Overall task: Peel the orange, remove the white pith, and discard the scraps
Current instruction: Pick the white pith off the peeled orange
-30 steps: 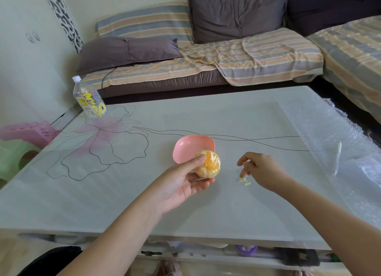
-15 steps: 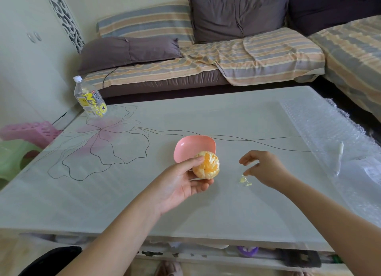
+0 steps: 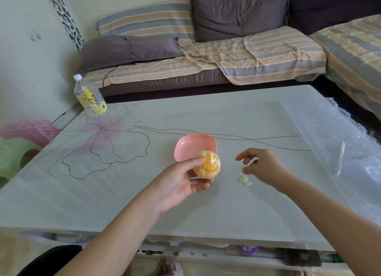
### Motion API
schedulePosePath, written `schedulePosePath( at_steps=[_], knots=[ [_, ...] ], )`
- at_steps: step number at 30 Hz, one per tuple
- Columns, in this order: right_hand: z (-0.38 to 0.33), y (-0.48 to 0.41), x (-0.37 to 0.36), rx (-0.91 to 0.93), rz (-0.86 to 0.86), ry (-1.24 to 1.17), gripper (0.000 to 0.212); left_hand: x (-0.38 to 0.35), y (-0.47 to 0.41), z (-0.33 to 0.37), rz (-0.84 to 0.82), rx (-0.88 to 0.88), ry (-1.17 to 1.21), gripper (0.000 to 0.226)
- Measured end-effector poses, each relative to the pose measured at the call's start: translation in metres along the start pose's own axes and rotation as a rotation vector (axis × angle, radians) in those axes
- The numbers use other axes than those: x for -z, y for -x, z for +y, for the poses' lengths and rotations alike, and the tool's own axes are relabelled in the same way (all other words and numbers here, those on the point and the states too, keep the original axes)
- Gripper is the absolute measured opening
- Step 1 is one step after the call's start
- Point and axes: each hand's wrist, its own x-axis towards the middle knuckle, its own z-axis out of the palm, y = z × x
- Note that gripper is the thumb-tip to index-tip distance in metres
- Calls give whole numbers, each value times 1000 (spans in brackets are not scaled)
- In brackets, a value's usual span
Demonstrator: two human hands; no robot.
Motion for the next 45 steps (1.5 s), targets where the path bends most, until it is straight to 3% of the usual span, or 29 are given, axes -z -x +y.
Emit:
schedulePosePath(
  at_steps=[5,9,14,16,21,33,41,45],
  knots=[
    [-1,0,-2,40,16,127,40,3,0,-1,-30,-17,9,36],
    [-14,8,2,120,115,171,22,3,0,-2,-57,-99,-106,32],
    [-30,22,15,337,260,300,24,3,-1,-4,-29,-237,-319,41],
    [-33,27,20,396,296,299,29,1,-1,-5,-19,-270,-356,45],
    [-43,40,30,420,315,234,5,-3,-2,-7,-5,-334,-433,53],
    [-49,65,41,765,323,218,17,-28,-10,-10,67,-406,-554,65],
    [-45,72,43,711,406,164,15,-55,-12,-11,161,-488,-577,56],
    [-43,73,47,741,447,266,13,-62,-13,-12,190,-539,-612,51]
  ],
)
